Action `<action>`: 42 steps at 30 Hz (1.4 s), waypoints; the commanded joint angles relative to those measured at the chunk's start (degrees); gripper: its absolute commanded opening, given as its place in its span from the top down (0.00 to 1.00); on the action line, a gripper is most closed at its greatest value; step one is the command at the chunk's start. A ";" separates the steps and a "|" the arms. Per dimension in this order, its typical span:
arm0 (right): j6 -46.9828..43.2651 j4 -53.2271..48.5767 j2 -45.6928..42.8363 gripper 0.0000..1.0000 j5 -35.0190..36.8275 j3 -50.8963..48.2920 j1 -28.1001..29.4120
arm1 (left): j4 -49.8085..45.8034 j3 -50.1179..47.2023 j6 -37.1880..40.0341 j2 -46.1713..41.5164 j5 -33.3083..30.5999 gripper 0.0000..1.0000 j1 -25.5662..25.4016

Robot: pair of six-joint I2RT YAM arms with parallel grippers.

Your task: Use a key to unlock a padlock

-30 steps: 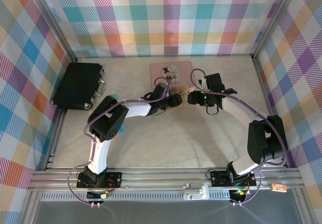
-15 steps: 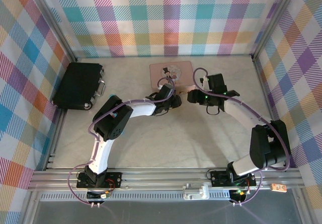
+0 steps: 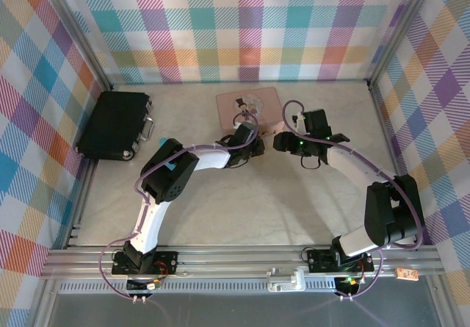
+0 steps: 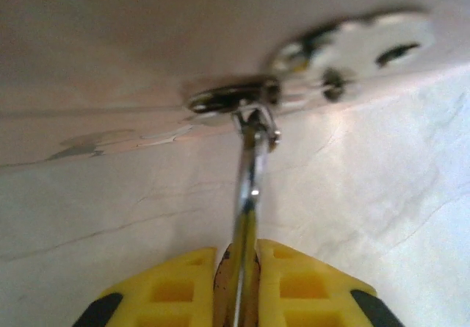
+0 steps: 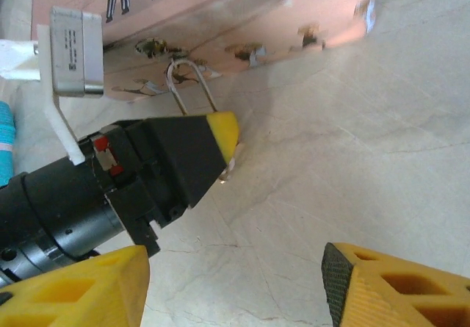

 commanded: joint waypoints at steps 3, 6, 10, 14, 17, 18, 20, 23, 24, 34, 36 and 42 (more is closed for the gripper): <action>4.52 4.53 -0.59 0.36 -5.46 -4.19 -0.27 | 2.65 -2.06 -3.75 1.24 5.54 1.00 0.13; 6.55 9.71 -1.31 0.38 -8.39 -8.06 -0.34 | 8.07 -4.09 -9.63 -0.31 10.24 1.00 0.58; 9.84 17.39 -1.24 0.54 -13.64 -12.37 -1.88 | 17.16 -7.24 -17.88 -2.24 15.26 1.00 1.16; 14.88 27.82 -0.13 0.62 -18.37 -16.28 -3.93 | 23.57 -10.30 -22.50 -4.06 16.79 1.00 1.22; 18.28 35.58 1.32 0.63 -21.03 -17.97 -4.05 | 28.79 -12.64 -25.43 -4.57 16.88 1.00 1.28; 19.76 38.33 1.87 0.63 -21.65 -18.50 -4.05 | 30.59 -13.14 -26.27 -4.49 16.93 1.00 1.22; 22.23 43.42 3.03 0.62 -22.55 -19.25 -4.05 | 33.15 -13.80 -27.61 -4.22 17.03 1.00 1.22; 25.49 49.96 5.11 0.61 -23.08 -20.08 -4.03 | 35.19 -14.26 -28.67 -4.04 17.28 1.00 1.22; 26.31 51.36 5.80 0.61 -23.10 -20.29 -4.03 | 35.62 -14.50 -28.77 -4.16 17.28 1.00 1.27; 32.57 66.97 15.11 0.70 -23.84 -19.85 -4.05 | 39.99 -16.18 -31.02 -4.21 17.11 1.00 1.22; 33.81 69.36 16.45 0.72 -23.96 -19.84 -4.05 | 40.58 -16.03 -31.38 -4.01 17.24 1.00 1.22; 36.03 73.72 18.98 0.75 -24.31 -19.41 -3.66 | 40.97 -16.08 -31.65 -4.09 17.29 1.00 1.22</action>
